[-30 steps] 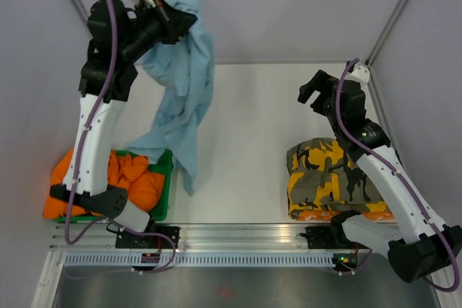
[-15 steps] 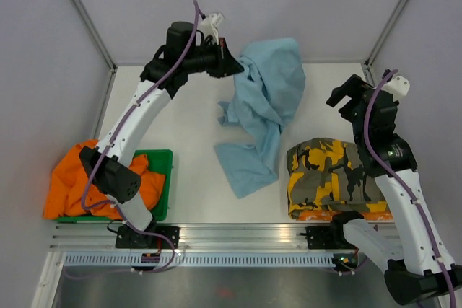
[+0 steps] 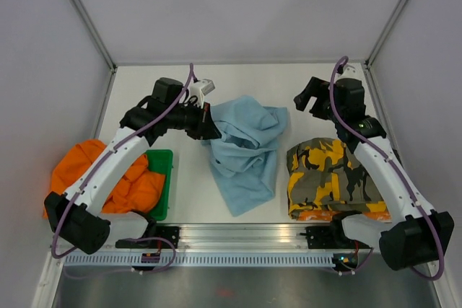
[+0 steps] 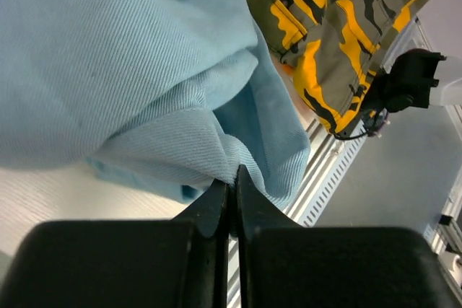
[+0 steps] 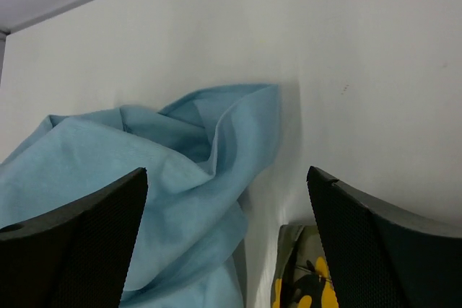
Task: Fold and stack the trousers
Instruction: Move the trousers to the center of the board, then flatten the trousers out
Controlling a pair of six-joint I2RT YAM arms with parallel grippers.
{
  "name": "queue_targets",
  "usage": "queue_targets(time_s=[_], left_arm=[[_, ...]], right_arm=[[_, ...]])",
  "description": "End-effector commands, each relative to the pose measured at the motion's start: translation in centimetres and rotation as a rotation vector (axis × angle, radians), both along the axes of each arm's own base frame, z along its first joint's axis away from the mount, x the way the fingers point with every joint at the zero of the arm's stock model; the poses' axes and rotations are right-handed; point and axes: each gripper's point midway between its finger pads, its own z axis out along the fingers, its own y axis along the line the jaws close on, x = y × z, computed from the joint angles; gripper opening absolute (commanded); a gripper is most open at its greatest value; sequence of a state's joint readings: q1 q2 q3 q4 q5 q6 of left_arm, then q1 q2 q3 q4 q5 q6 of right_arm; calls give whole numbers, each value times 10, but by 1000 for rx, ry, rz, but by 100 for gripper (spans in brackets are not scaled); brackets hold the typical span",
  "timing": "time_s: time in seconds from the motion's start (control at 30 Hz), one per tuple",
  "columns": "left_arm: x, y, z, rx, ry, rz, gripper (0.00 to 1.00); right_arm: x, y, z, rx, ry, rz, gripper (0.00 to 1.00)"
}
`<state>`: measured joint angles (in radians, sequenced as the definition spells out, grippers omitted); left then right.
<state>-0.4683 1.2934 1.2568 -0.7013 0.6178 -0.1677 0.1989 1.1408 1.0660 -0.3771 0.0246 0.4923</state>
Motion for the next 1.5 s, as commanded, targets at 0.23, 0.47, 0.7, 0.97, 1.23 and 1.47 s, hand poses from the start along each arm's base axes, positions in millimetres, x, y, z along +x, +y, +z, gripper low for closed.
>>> queue_targets(time_s=[0.23, 0.47, 0.7, 0.97, 1.23, 1.47], left_arm=[[70, -27, 83, -164, -131, 201, 4], [82, -9, 27, -67, -26, 422, 68], [89, 95, 17, 86, -68, 808, 100], [122, 109, -67, -197, 220, 793, 99], [135, 113, -134, -153, 356, 870, 94], [116, 121, -175, -111, 369, 982, 89]], right_arm=[[9, -4, 23, -1, -96, -27, 98], [30, 0, 37, -43, -72, 4, 98], [32, 27, 48, 47, -120, 120, 98], [-10, 77, 29, 72, -80, 266, 98], [-18, 86, 15, 48, -30, 284, 98], [-14, 90, 11, 51, -23, 297, 98]])
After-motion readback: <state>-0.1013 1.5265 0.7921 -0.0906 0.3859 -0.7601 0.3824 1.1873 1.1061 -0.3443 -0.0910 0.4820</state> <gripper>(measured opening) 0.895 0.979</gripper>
